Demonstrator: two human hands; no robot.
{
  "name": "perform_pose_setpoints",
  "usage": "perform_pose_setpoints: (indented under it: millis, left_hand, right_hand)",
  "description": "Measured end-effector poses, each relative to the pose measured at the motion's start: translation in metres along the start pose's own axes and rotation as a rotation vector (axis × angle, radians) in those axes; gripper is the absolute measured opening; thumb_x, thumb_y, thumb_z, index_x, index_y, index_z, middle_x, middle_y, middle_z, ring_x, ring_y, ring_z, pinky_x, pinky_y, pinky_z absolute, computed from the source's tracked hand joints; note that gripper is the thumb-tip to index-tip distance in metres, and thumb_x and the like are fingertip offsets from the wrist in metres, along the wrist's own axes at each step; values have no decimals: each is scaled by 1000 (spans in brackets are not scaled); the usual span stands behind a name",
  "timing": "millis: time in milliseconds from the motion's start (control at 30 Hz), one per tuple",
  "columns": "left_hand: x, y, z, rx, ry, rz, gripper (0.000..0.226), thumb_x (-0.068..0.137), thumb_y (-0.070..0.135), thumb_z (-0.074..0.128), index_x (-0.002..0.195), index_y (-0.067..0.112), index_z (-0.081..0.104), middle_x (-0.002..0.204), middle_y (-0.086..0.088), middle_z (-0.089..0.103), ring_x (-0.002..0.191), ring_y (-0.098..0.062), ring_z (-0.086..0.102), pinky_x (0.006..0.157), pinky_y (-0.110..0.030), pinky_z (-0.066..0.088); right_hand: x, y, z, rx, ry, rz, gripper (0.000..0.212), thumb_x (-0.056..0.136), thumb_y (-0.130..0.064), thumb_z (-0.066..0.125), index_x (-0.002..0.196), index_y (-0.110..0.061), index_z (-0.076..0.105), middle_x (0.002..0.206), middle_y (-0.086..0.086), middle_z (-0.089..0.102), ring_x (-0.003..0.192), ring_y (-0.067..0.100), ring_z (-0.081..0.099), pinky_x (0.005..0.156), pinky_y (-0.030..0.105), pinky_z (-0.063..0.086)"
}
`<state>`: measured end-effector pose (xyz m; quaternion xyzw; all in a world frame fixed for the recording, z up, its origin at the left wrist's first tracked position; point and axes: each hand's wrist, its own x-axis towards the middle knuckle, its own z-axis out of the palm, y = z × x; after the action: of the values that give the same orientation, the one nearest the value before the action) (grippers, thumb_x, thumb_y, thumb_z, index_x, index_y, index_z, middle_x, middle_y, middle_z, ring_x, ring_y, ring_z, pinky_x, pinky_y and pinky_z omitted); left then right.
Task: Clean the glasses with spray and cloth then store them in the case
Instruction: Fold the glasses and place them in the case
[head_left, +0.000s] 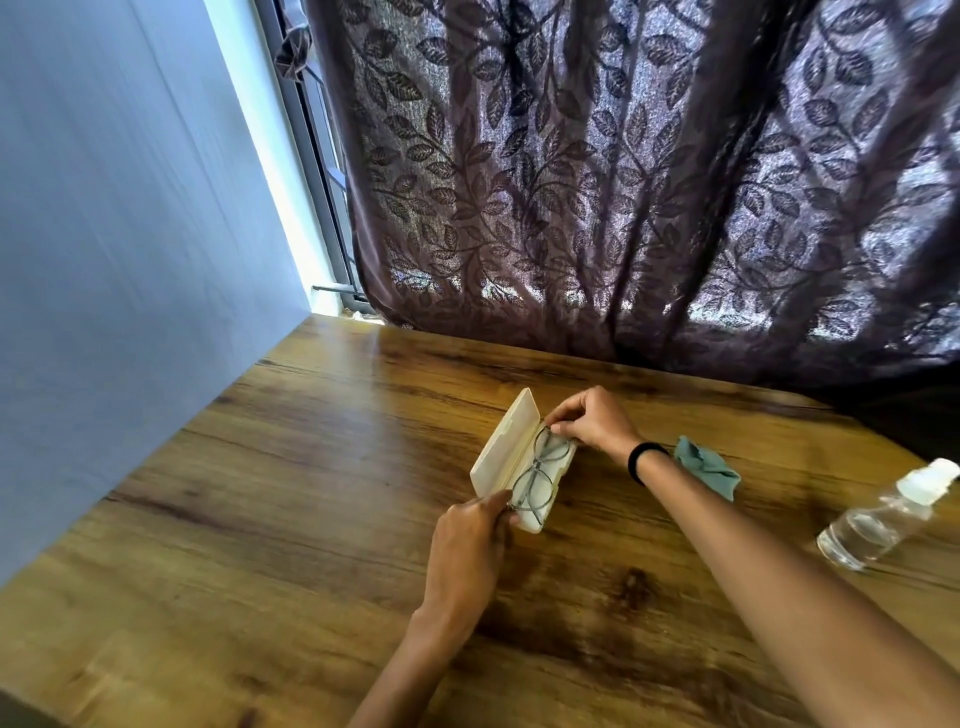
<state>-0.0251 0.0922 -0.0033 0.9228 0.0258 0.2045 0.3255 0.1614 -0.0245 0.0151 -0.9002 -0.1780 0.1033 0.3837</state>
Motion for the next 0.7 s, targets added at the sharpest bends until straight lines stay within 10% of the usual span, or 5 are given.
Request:
perform_pose_setpoints:
  millis: [233, 700]
  left_hand:
    - [-1, -6, 5, 69, -3, -24, 27, 91, 13, 56, 117, 12, 61, 102, -9, 71, 80, -14, 69, 69, -28, 58]
    - [1, -17, 1, 177, -33, 52, 36, 88, 8, 59, 123, 17, 58, 123, -6, 62, 105, -21, 62, 83, -37, 56]
  right_hand:
    - [-3, -1, 2, -67, 72, -55, 6, 75, -9, 72, 81, -10, 74, 84, 4, 72, 68, 6, 55, 54, 14, 36]
    - [-8, 1, 2, -104, 111, -64, 6, 75, -13, 72, 81, -10, 73, 85, 6, 72, 72, 9, 57, 62, 22, 41]
